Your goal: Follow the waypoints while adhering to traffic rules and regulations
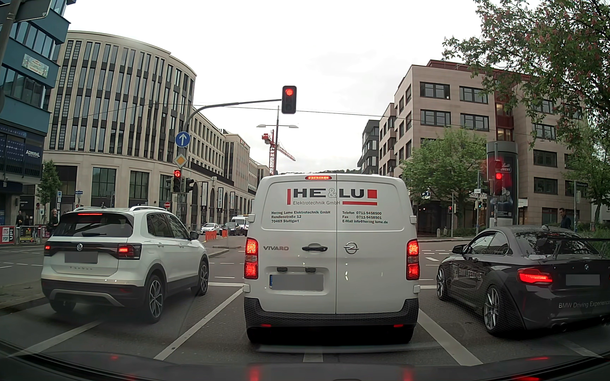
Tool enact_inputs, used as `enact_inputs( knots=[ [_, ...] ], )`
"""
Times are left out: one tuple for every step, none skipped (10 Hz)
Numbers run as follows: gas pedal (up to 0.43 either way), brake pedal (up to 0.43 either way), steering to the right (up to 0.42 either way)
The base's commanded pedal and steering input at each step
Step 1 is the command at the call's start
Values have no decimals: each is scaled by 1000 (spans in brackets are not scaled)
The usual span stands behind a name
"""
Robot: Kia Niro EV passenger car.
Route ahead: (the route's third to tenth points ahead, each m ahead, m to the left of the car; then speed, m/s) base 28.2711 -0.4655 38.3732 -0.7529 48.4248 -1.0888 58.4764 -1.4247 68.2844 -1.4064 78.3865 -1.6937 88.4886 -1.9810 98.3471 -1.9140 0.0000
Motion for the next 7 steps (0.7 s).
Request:
enact_inputs(
  knots=[
    [0,274,-16],
    [0,274,-16],
    [0,280,-16],
    [0,274,-16],
    [0,274,-16],
    [0,280,-16],
    [0,280,-16]
  ],
)
